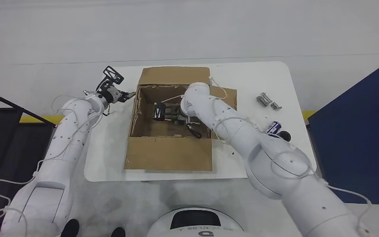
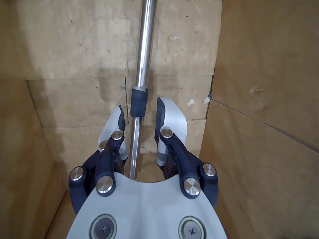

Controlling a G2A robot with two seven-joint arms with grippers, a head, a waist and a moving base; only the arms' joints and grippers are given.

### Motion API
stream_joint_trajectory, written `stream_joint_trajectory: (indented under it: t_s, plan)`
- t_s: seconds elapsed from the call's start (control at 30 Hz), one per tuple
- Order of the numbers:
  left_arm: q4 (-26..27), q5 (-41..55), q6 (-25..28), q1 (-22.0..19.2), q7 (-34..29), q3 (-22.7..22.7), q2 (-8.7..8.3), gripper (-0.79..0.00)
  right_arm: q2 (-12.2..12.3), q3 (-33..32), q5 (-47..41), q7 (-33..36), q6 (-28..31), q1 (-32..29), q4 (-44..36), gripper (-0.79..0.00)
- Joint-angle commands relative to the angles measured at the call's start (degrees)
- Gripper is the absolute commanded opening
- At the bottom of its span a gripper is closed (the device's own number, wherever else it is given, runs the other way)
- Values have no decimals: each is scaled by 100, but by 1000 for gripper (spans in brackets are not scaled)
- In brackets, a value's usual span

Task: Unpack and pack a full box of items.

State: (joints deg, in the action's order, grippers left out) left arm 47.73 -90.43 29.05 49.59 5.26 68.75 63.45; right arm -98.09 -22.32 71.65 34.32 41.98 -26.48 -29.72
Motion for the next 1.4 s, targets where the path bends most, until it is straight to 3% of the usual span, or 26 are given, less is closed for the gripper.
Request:
stream_joint_trajectory:
  t_s: [0.0, 0.17, 0.33, 0.8, 0.93, 0.97, 1.0, 1.03, 1.37]
  plan:
    - [0, 0, 0, 0, 0, 0, 0, 0, 68, -64, -7, 43, -20, -54, -137, -536]
    - [0, 0, 0, 0, 0, 0, 0, 0, 230, -210, 70, -198, -8, -176, -342, -551]
    - [0, 0, 0, 0, 0, 0, 0, 0, 275, -257, 142, -414, 42, -265, -316, -505]
    - [0, 0, 0, 0, 0, 0, 0, 0, 92, -190, 298, -933, 82, -273, 168, -573]
    - [0, 0, 0, 0, 0, 0, 0, 0, -7, -171, 290, -850, 3, -233, 386, -619]
    - [0, 0, 0, 0, 0, 0, 0, 0, -33, -166, 287, -810, -18, -219, 432, -662]
    - [0, 0, 0, 0, 0, 0, 0, 0, -59, -162, 281, -773, -27, -206, 470, -760]
    - [0, 0, 0, 0, 0, 0, 0, 0, -83, -157, 283, -752, -34, -191, 500, -785]
    - [0, 0, 0, 0, 0, 0, 0, 0, -148, -74, 644, -510, -291, -130, 216, -785]
